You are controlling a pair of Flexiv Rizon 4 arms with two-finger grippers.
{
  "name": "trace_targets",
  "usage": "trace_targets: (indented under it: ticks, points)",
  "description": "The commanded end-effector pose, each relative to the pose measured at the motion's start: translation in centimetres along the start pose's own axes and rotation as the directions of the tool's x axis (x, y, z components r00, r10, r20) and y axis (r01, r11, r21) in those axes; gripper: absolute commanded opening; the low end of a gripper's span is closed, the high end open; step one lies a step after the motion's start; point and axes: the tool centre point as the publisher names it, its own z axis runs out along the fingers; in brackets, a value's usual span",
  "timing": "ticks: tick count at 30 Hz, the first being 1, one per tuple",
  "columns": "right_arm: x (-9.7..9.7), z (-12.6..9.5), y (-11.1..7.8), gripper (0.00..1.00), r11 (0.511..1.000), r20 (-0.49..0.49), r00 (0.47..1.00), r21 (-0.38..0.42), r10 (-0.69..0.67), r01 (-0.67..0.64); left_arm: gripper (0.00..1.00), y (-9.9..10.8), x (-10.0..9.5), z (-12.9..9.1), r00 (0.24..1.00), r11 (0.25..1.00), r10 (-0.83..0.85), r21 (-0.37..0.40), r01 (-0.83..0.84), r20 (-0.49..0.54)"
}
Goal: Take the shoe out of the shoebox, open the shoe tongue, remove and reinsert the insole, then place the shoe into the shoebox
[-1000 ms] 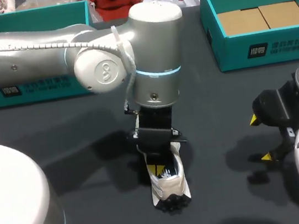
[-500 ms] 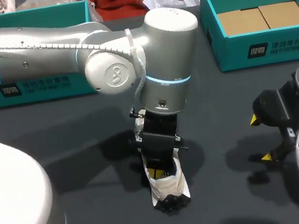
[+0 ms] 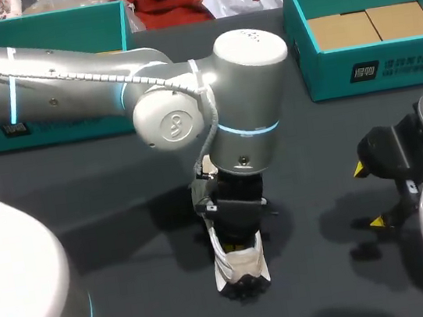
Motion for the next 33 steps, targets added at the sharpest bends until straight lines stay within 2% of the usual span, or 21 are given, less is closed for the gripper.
trace_targets:
  ticks: [1,5,10,23,29,33]
  points:
    - [0.3,-0.1,-0.1,1.00,1.000,0.005,1.000,0.001,0.000,0.000,0.00,-1.1,1.6,-1.5,0.998,0.998,-0.004,-0.061,0.007,0.059]
    - [0.3,-0.1,-0.1,1.00,1.000,0.005,1.000,0.001,0.000,0.000,0.00,-1.6,2.3,-2.8,0.997,0.995,-0.004,-0.095,0.011,0.073]
    - [0.3,-0.1,-0.1,1.00,1.000,0.005,1.000,0.001,0.000,0.000,0.00,-1.7,2.6,-2.9,0.997,0.992,-0.014,-0.125,0.023,0.079]
    - [0.3,-0.1,-0.1,1.00,1.000,0.005,1.000,0.001,0.000,0.000,0.00,-0.5,2.2,1.0,0.994,0.986,-0.104,-0.124,0.107,0.032]
    - [0.3,-0.1,-0.1,1.00,1.000,0.005,1.000,0.001,0.000,0.000,0.00,0.1,1.6,2.0,0.985,0.979,-0.153,-0.121,0.162,0.082]
    - [0.3,-0.1,-0.1,1.00,1.000,0.005,1.000,0.001,0.000,0.000,0.00,0.3,1.4,1.2,0.971,0.969,-0.180,-0.140,0.202,0.157]
